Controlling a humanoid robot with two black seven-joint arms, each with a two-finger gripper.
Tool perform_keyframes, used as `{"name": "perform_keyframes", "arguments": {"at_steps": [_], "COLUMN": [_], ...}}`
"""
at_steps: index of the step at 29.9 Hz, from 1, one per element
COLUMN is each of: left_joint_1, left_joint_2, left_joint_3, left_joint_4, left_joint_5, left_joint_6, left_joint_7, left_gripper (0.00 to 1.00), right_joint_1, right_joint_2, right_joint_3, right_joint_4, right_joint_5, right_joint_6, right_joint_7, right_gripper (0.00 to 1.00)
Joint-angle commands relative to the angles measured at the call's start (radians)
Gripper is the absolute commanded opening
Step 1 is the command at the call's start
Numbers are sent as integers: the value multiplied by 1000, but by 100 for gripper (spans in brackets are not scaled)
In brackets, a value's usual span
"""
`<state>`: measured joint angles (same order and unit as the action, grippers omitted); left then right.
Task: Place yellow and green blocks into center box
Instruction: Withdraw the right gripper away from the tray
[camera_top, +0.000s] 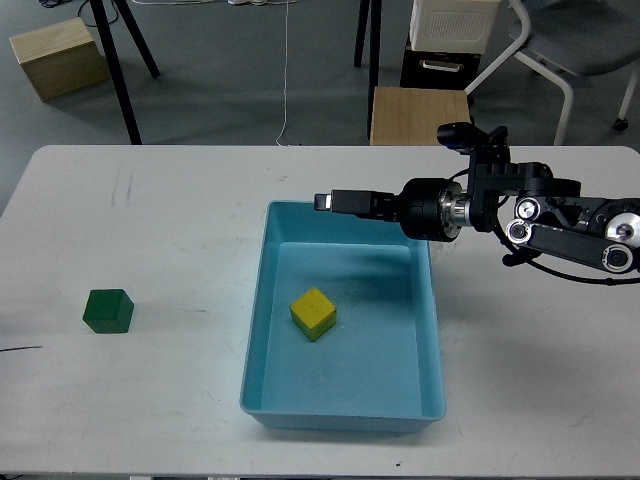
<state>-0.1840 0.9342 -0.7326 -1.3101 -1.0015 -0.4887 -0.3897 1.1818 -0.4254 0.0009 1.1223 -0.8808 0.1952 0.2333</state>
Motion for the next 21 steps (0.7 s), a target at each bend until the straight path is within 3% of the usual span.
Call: {"name": "perform_keyframes", "arguments": {"at_steps": [1,9,16,21], "left_joint_1": [0,-2,0,-2], "left_joint_2": [0,0,0,0], "left_joint_3": [-2,-14,-11,-11], "left_joint_4": [0,0,5,8], "left_joint_5": [0,0,3,4], "left_joint_6": [0,0,0,0], "left_joint_7": [0,14,18,20], "left_gripper": [100,100,100,100], "right_joint_1": [18,-85,-165,-250], "right_joint_2": [-114,-439,-659,-820], "right_joint_3": [82,226,226,186], "right_joint_4": [7,99,255,362], "right_joint_5": [55,192,416,428], "right_joint_6": [3,-14,-213,-201], "right_joint_7": [0,12,15,17], "right_gripper": [97,99,99,99]}}
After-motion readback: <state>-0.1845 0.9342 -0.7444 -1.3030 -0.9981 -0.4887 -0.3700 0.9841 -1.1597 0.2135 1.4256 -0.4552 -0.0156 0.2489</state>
